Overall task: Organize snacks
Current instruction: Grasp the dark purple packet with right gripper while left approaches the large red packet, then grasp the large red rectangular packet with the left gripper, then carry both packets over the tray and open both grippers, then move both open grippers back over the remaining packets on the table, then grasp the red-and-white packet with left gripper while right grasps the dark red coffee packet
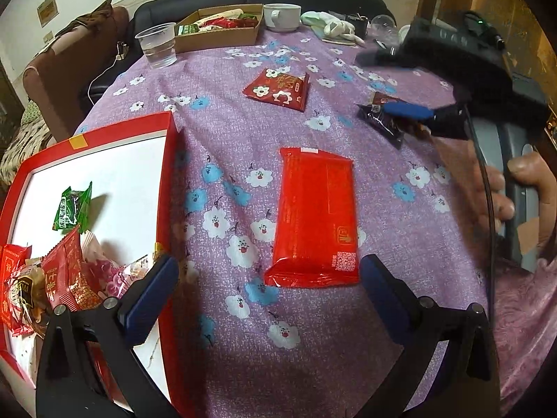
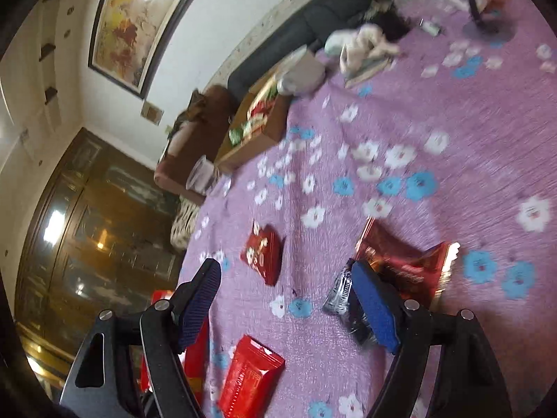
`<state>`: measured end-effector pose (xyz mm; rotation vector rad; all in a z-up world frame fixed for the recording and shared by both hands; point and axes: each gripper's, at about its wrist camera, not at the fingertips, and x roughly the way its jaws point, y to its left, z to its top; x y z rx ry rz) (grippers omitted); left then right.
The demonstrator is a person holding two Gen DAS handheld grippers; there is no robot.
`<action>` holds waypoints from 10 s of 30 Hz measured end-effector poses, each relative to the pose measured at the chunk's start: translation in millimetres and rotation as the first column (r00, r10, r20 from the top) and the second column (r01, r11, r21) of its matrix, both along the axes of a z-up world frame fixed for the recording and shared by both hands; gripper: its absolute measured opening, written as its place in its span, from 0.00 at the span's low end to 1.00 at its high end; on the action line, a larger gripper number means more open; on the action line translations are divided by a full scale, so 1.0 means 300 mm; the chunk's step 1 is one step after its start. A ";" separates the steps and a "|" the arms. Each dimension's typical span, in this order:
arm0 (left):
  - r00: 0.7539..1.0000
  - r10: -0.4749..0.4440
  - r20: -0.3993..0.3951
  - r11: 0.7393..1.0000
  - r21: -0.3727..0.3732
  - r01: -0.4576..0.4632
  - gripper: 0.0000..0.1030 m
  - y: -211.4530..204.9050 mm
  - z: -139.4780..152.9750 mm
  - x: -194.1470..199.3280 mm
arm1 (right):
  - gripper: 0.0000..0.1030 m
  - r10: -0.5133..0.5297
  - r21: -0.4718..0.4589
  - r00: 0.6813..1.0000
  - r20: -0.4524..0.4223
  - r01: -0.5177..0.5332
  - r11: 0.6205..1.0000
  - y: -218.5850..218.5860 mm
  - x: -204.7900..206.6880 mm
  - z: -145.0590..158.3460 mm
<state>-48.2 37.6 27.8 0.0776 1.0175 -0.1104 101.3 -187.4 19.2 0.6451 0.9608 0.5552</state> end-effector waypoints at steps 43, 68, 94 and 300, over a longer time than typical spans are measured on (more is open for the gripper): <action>0.994 -0.067 -0.082 0.998 0.003 0.067 1.00 -0.053 -0.063 0.124 | 0.20 0.009 -0.122 0.999 -0.039 -0.014 0.992 -0.054 -0.034 0.001; 0.991 -0.118 0.058 0.992 -0.035 0.120 0.47 -0.079 -0.044 0.145 | 0.55 0.250 -0.511 0.967 -0.044 -0.237 0.826 0.189 -0.141 0.018; 0.984 -0.074 0.160 0.985 -0.140 0.097 0.47 -0.011 0.124 0.048 | 0.24 0.209 -0.437 0.970 0.120 -0.137 0.889 0.183 -0.168 0.109; 0.936 -0.345 0.067 0.938 -0.013 0.346 0.65 -0.164 0.053 0.048 | 0.82 0.205 0.086 0.958 -0.201 -0.191 0.978 -0.125 0.082 -0.038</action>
